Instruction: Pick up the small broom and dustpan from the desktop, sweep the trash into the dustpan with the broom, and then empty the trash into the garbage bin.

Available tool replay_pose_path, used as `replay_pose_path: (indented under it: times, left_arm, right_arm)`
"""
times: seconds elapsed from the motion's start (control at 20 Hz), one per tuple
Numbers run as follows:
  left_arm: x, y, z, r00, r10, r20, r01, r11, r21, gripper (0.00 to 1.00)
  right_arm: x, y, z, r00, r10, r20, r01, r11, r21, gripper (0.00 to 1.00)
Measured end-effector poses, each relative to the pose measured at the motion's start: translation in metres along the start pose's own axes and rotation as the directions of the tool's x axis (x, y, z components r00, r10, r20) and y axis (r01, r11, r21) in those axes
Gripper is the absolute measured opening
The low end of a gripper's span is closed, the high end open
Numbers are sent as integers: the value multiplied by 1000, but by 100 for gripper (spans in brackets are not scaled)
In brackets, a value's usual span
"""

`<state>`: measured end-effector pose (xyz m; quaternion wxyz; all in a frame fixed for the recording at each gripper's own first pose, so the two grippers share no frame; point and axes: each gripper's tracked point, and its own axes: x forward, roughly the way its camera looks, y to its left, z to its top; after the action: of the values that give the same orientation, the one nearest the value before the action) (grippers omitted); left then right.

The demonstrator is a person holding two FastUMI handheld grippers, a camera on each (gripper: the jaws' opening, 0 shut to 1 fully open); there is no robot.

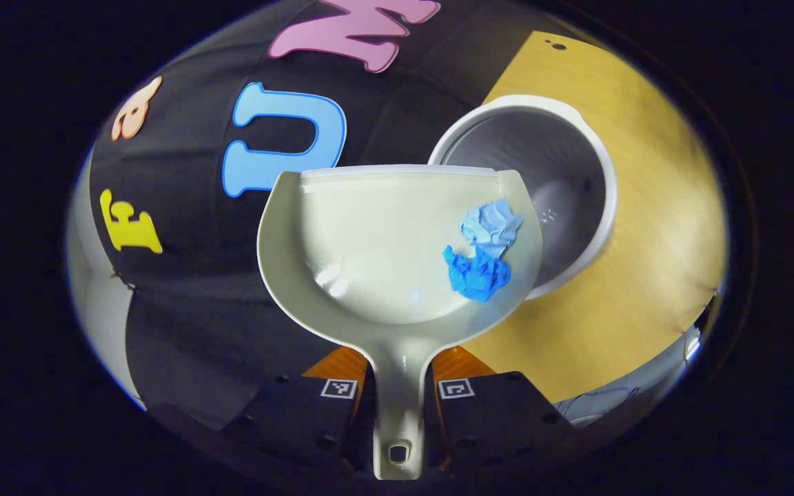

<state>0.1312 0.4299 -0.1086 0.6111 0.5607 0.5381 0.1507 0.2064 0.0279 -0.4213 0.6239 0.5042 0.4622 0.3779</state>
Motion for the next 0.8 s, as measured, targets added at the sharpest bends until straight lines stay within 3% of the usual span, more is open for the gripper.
replay_pose_path:
  times: [0.2, 0.35, 0.45, 0.65, 0.8]
  left_arm:
    - [-6, 10, 6, 995, 100, -3, -98, 983, 156, 27]
    - [-7, 21, 4, 979, 204, 12, -199, 938, 284, 27]
    - [-9, 25, 3, 968, 252, 22, -246, 918, 312, 27]
    - [-10, 15, 19, 978, 183, 96, -192, 977, 89, 28]
    - [-16, 3, 41, 970, 149, 190, -125, 983, -131, 26]
  right_arm:
    - [-1, -3, 0, 1000, -11, -3, 11, 1000, 5, 31]
    - [-1, -7, 0, 1000, -25, -3, 25, 1000, 11, 31]
    - [-1, -10, 0, 999, -37, -1, 37, 999, 12, 31]
    - [4, -14, -1, 998, -63, -13, 64, 998, 12, 31]
    - [11, -5, 3, 998, -55, -12, 55, 998, 24, 31]
